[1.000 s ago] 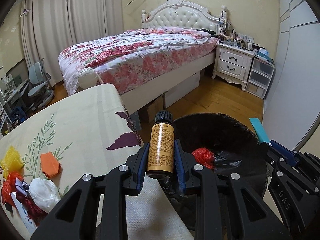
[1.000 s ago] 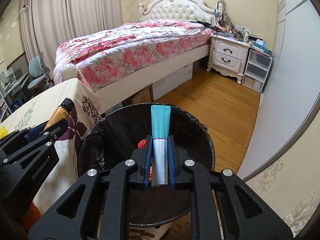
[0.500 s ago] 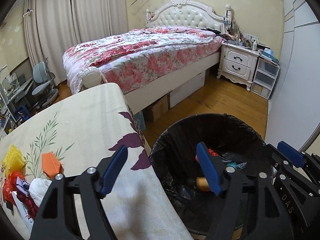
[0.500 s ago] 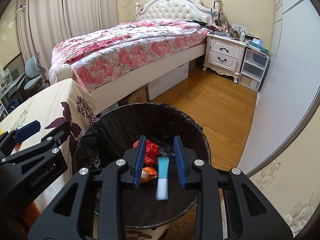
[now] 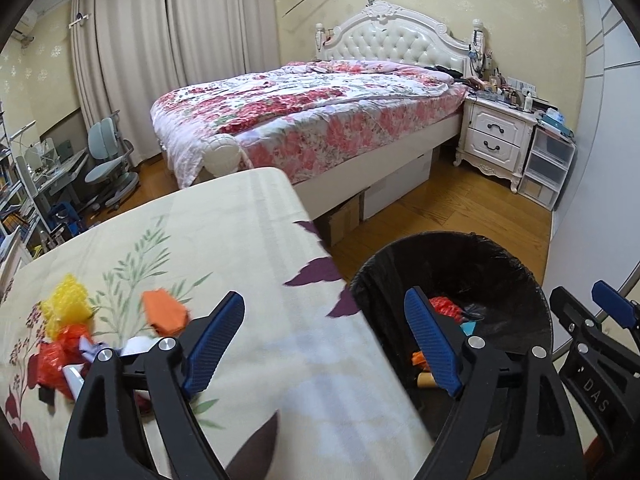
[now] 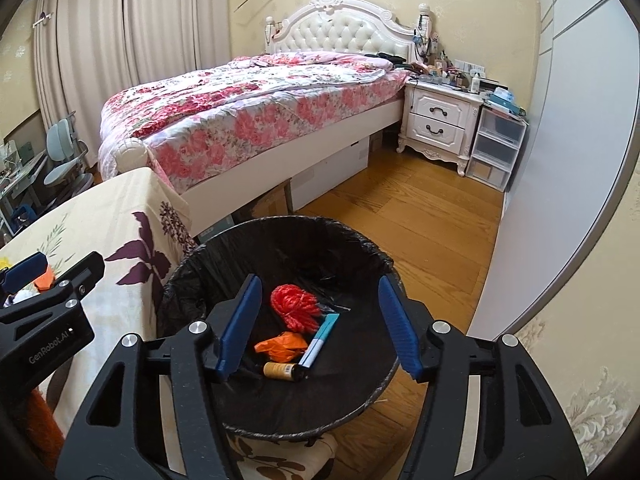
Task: Collect trash
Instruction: 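Reach the left gripper to the white toothpaste tube and grasp it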
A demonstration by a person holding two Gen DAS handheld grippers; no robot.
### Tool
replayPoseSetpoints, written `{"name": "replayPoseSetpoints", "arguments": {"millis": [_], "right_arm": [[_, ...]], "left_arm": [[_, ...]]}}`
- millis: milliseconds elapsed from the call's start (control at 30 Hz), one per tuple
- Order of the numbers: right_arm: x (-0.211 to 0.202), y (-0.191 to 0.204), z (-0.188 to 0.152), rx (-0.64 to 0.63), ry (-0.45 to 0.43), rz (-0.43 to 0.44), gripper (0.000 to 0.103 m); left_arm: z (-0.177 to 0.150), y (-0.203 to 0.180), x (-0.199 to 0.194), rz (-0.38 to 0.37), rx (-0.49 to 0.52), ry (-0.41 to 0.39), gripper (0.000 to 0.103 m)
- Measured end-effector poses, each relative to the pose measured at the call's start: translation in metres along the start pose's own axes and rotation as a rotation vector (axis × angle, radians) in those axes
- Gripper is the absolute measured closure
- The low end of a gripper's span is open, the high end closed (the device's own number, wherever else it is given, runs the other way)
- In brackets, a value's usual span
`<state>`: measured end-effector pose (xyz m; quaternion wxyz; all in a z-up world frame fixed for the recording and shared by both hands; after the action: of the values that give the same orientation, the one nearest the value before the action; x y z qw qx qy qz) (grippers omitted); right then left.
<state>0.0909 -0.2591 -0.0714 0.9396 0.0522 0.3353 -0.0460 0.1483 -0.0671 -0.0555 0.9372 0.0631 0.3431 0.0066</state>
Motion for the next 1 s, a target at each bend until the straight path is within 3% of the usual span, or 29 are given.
{"name": "replayPoseSetpoints", "arguments": {"millis": [467, 700, 900, 1000], "right_arm": [[-0.032, 0.063, -0.036, -0.062, 0.035, 0.126, 0.043], [-0.038, 0.102, -0.051, -0.128, 0.065, 0.19, 0.043], [-0.039, 0.127, -0.056, -0.165, 0.076, 0.225, 0.043], [-0.039, 0.136, -0.057, -0.182, 0.082, 0.234, 0.043]], "left_arm": [[-0.054, 0.091, -0.034, 0.136, -0.086, 0.062, 0.021], [-0.081, 0.134, -0.032, 0.208, -0.156, 0.141, 0.021], [-0.09, 0.159, -0.015, 0.223, -0.211, 0.217, 0.021], [-0.097, 0.167, -0.015, 0.189, -0.247, 0.24, 0.021]]}}
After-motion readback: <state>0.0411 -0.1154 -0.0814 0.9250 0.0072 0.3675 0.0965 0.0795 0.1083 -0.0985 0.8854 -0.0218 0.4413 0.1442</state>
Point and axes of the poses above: each gripper's, at about its wrist camera, not at the fingertips, and x roughly the way its jaws point, y to its left, z to its top, the point moved 4 cm from there along x, roughly the way its jaws point, and after that the axes turned 4 degrees about z, right-handed, at the moved point
